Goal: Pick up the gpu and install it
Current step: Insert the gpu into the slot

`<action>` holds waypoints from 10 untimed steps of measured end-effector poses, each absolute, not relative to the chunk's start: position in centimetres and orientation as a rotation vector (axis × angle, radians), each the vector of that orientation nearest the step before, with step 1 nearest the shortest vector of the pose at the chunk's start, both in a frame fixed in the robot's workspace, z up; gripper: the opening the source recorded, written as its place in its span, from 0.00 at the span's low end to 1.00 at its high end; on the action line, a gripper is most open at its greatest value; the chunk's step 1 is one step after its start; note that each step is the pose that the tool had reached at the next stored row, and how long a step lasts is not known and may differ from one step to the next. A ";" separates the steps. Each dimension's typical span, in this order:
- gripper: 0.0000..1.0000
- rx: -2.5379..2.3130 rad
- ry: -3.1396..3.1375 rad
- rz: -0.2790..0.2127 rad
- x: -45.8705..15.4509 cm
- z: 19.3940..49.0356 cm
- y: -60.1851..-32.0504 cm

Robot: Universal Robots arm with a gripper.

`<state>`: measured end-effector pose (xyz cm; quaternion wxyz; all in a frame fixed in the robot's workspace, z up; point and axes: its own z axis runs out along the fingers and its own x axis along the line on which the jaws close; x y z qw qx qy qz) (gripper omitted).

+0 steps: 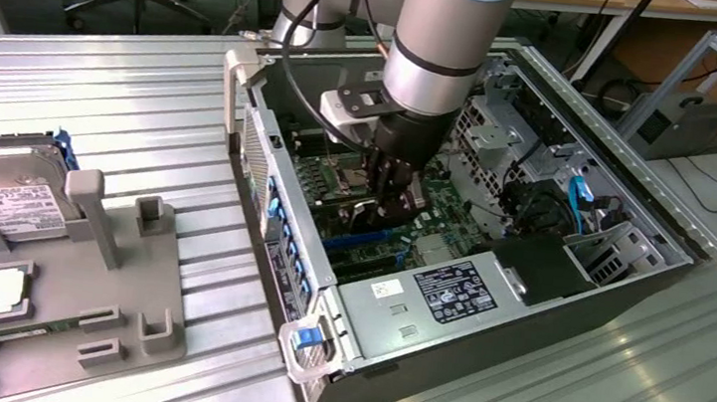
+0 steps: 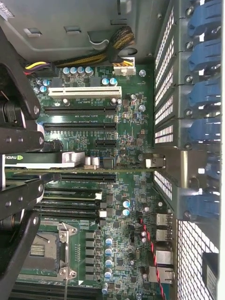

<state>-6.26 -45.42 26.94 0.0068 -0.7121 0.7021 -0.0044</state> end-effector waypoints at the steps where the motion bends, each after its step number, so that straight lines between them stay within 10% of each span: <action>1: 0.27 -2.227 2.196 -0.014 -6.3 26.9 -45.4; 10: 0.27 -2.227 2.196 -0.014 -6.5 26.8 -45.4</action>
